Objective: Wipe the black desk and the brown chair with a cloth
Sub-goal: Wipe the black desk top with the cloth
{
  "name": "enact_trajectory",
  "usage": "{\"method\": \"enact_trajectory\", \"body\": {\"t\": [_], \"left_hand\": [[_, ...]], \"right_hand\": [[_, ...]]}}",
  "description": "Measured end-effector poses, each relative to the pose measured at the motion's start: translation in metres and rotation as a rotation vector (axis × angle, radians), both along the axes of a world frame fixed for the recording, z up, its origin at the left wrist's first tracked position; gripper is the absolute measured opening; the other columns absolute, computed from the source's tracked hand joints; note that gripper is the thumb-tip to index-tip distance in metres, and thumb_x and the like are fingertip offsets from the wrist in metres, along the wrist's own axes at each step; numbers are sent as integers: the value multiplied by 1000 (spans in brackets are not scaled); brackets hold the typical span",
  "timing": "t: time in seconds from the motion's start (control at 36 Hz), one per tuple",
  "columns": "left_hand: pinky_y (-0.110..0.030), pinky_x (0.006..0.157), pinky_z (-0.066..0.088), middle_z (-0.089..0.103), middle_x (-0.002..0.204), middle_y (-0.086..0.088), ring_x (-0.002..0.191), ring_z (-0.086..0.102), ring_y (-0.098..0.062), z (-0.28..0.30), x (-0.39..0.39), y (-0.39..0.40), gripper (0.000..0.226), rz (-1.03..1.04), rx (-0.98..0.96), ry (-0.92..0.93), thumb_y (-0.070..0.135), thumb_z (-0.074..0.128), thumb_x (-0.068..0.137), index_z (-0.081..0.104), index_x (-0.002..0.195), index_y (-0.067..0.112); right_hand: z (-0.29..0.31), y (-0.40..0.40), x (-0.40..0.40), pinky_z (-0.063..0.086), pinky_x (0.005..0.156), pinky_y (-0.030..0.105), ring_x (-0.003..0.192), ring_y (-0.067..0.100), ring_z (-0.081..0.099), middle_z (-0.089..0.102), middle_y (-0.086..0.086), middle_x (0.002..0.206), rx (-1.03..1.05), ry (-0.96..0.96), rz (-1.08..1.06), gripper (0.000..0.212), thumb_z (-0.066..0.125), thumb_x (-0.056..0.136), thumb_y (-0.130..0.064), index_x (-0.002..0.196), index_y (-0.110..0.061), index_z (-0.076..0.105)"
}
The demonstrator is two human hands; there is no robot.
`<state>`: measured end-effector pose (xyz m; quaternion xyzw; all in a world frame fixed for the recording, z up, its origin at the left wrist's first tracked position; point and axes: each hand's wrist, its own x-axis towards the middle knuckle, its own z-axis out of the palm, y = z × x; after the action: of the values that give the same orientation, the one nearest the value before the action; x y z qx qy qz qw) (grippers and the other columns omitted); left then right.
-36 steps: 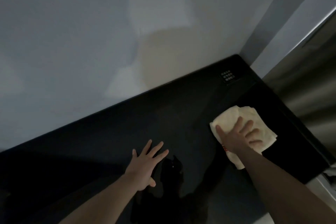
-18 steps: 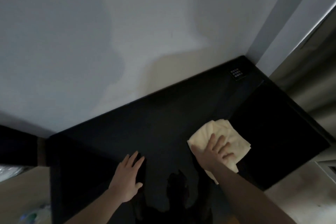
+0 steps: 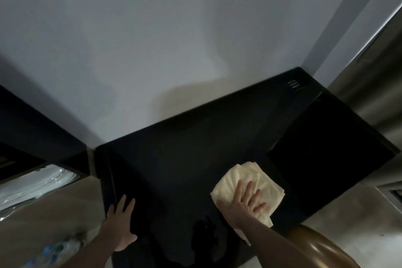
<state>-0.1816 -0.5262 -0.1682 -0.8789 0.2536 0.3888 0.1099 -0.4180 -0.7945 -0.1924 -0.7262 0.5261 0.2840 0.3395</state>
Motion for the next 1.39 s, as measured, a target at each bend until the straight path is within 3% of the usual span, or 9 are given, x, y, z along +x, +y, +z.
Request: {"method": "enact_trajectory", "body": {"t": [0.14,0.31,0.61,0.83,1.0,1.11,1.19,1.28,1.39], "left_hand": [[-36,121,29,-28,165,3,155,0,-37,-21,2,-2,122,56,-11,20,45,77,83,-17,159,29],[-38,122,24,-30,164,1,154,-9,-41,-30,-8,1,124,94,-72,13,42,78,85,-21,158,26],[-37,125,16,-3,170,9,156,-4,-28,-4,10,4,100,-11,-145,84,43,70,87,5,162,32],[-29,125,12,17,165,12,155,11,-21,1,10,25,69,-57,-329,103,25,61,94,30,154,40],[-20,121,17,26,163,5,151,24,-16,2,31,62,63,-139,-353,116,19,56,91,42,150,36],[-20,120,13,21,165,1,153,21,-18,13,44,80,62,-189,-344,130,23,55,94,38,154,31],[-19,120,15,18,165,-1,152,22,-16,22,50,85,65,-222,-350,147,26,59,94,36,155,25],[-26,123,16,15,166,-1,152,19,-22,32,50,78,65,-282,-338,138,26,57,94,34,155,25],[-36,124,22,10,168,4,154,12,-23,46,37,53,63,-377,-317,162,28,55,97,32,156,29]], "right_hand": [[-7,-16,18,-24,111,69,136,43,-48,-64,9,133,-27,22,-41,116,34,84,-85,147,-24,-42],[-11,-37,35,-26,110,68,137,43,-48,-53,12,149,-62,11,-58,116,33,83,-86,149,-23,-39],[-2,-34,37,-19,115,66,142,41,-42,-50,12,153,-79,-27,-44,110,32,89,-82,153,-23,-35],[5,53,63,-24,113,65,143,38,-42,-51,11,152,-9,-92,-156,97,27,94,-75,151,-28,-35],[18,156,119,-19,115,66,144,40,-38,-46,11,155,149,-138,-299,89,26,97,-70,156,-30,-27],[41,202,138,-8,122,61,151,36,-26,-33,7,164,303,-232,-330,73,24,101,-62,160,-36,-10],[56,217,127,13,125,53,156,30,6,-3,0,171,400,-369,-475,79,33,91,-71,161,-37,15],[52,222,103,28,122,46,149,24,31,23,-2,166,351,-462,-530,72,39,93,-68,157,-37,30],[67,221,70,39,116,40,147,25,34,23,0,165,111,-535,-596,61,53,99,-49,155,-31,36]]}}
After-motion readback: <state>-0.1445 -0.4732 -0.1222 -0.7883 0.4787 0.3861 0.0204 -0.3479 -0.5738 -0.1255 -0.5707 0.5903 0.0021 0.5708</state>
